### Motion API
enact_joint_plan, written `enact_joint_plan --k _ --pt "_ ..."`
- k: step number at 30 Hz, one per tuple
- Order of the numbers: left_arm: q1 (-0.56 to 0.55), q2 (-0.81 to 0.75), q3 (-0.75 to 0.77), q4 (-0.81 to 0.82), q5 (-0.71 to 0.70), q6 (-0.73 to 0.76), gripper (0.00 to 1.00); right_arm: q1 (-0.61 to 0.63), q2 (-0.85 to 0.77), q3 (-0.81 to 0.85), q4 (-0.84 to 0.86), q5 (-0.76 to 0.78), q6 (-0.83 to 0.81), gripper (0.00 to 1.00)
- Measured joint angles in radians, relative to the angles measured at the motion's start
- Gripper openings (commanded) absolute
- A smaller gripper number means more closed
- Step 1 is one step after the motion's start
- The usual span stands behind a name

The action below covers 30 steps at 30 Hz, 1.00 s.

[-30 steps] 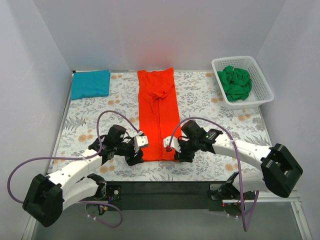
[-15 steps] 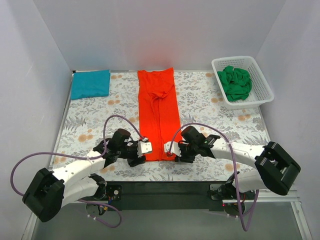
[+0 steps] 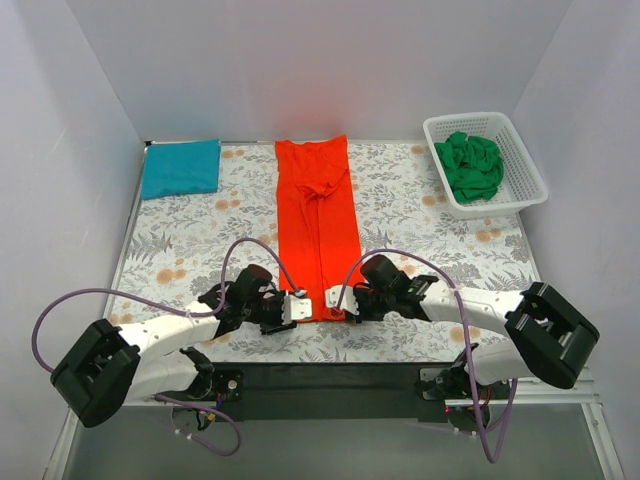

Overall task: Fold and stack the t-shirts
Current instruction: Fold the tshirt

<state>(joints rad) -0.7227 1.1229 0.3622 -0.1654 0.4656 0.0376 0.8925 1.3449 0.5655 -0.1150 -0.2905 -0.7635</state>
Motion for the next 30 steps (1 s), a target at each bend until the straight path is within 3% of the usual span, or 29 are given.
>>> enact_joint_plan --k 1,4,6,17,24,30 --pt "-0.002 0.004 -0.001 0.009 -0.003 0.005 0.23 0.0 0.003 -0.001 0.009 0.0 0.0 0.23" --pt "-0.005 0.015 -0.002 0.029 -0.014 0.014 0.05 0.001 0.004 -0.007 0.024 0.0 0.0 0.05" --pt "-0.006 0.011 -0.002 0.029 -0.021 0.021 0.0 0.007 0.001 -0.007 0.022 0.003 0.005 0.01" --pt "-0.008 -0.078 0.091 -0.246 0.026 0.035 0.0 0.101 -0.129 -0.006 -0.153 0.034 0.072 0.01" --pt "-0.005 -0.151 0.152 -0.351 0.058 0.021 0.0 0.098 -0.141 0.06 -0.248 0.047 0.071 0.01" --pt "0.13 -0.103 0.213 -0.342 0.069 0.032 0.0 0.008 -0.067 0.211 -0.297 0.059 0.012 0.01"
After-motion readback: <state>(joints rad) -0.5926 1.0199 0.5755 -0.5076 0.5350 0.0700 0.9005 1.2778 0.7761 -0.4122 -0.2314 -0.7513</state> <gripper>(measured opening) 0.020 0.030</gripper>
